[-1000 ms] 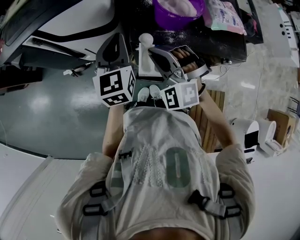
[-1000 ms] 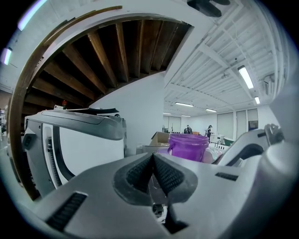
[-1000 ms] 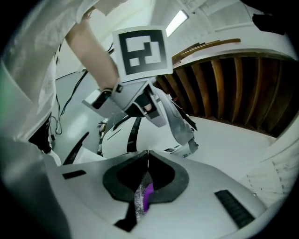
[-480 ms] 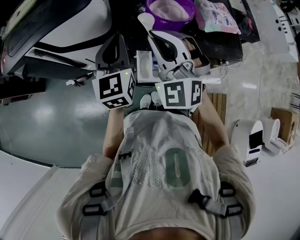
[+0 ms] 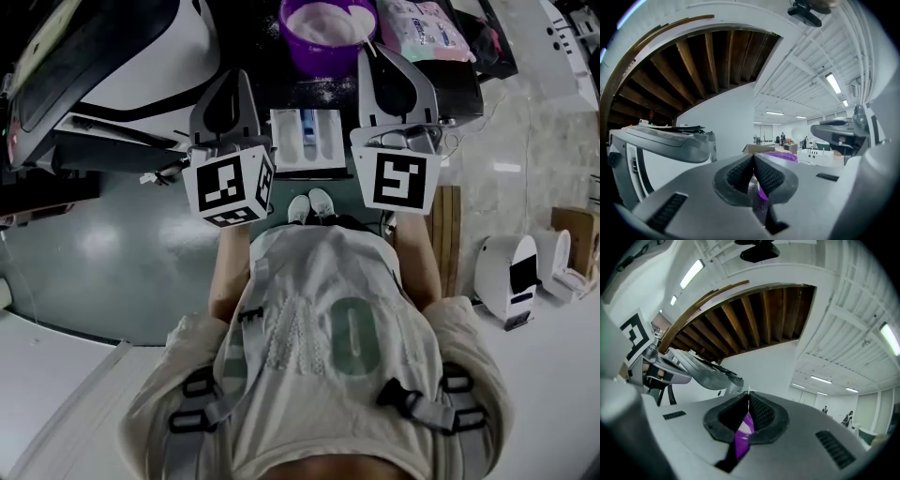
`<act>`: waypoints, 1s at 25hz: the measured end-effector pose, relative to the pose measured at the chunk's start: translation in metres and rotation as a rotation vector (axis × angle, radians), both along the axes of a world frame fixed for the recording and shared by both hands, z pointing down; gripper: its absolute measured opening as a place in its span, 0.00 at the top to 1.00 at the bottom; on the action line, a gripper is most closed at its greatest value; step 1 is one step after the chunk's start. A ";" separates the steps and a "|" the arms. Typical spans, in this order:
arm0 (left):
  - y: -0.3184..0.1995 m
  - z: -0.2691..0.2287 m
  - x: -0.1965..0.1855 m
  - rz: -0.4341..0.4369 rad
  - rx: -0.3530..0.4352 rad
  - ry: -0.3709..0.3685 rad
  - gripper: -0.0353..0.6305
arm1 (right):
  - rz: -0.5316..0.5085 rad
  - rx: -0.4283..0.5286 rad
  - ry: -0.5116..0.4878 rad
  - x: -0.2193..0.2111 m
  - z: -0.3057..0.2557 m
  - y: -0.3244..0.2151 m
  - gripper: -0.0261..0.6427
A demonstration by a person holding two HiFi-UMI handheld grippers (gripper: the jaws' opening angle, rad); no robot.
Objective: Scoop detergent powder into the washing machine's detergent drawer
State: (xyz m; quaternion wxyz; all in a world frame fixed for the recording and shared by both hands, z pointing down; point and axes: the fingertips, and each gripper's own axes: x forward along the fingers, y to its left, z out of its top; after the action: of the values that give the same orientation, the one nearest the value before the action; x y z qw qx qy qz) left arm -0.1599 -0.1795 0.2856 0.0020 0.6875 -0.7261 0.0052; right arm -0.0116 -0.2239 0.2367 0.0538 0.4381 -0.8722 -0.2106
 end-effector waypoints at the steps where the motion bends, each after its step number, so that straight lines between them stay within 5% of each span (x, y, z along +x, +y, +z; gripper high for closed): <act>1: 0.000 -0.002 0.001 0.002 0.004 -0.001 0.91 | 0.014 -0.016 -0.027 0.008 0.001 -0.002 0.94; 10: -0.002 -0.003 0.010 0.015 0.002 -0.010 0.91 | 0.078 -0.162 -0.109 0.046 0.038 -0.003 0.95; 25: -0.009 -0.002 0.026 0.042 0.003 -0.007 0.91 | 0.061 -0.181 -0.141 0.053 0.035 -0.003 0.95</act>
State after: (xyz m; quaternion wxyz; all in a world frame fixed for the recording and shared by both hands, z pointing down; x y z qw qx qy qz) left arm -0.1340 -0.1883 0.2839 -0.0018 0.7028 -0.7114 0.0064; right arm 0.0409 -0.2270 0.2718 0.0379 0.4716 -0.8755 -0.0980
